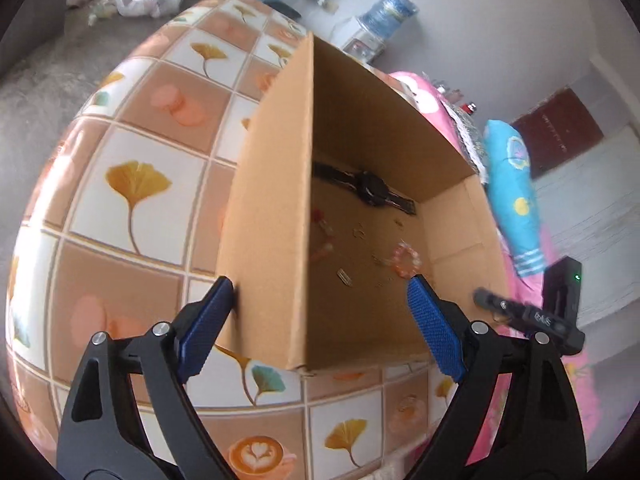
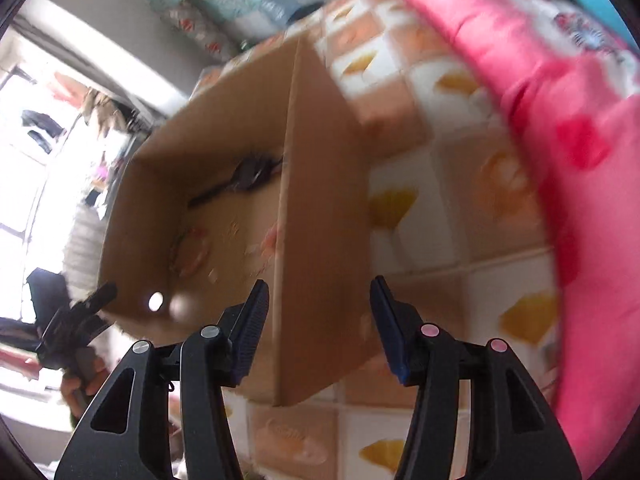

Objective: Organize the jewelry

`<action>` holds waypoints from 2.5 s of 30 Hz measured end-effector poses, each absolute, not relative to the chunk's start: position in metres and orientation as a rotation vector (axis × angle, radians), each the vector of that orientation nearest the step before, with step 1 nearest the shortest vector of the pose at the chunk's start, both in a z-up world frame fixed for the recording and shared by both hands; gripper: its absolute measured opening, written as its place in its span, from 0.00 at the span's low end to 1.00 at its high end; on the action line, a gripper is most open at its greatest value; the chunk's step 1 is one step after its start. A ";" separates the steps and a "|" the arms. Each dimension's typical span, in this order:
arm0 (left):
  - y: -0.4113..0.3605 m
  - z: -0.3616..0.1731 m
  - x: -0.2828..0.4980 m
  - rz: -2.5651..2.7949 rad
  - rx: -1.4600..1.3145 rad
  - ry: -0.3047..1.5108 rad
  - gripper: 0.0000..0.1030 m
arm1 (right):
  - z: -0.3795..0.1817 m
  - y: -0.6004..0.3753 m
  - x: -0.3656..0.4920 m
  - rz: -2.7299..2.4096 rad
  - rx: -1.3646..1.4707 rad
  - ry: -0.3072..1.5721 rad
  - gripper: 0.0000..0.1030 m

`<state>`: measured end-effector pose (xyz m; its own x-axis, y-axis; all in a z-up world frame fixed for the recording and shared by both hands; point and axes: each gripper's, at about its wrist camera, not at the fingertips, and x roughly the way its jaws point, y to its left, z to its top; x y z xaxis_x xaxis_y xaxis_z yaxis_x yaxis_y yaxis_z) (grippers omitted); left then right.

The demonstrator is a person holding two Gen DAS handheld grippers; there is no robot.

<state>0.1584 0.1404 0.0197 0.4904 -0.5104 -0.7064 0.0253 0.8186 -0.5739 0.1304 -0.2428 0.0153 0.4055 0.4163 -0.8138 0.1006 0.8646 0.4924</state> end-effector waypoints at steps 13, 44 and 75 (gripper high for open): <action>0.135 0.030 0.114 -0.324 -0.477 1.014 0.82 | 0.029 -0.224 0.093 0.155 0.446 1.143 0.53; 0.122 0.075 -0.035 -0.090 -0.120 0.737 0.88 | 0.076 -0.208 -0.061 -0.071 0.263 0.867 0.75; 0.051 0.051 -0.029 -0.031 0.048 0.939 0.92 | 0.047 -0.124 -0.070 -0.115 0.093 0.914 0.93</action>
<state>-0.0291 0.0506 0.0512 0.5902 -0.0059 -0.8073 0.0476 0.9985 0.0275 -0.0704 -0.1235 0.0470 0.6048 -0.0601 -0.7941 0.1390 0.9898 0.0309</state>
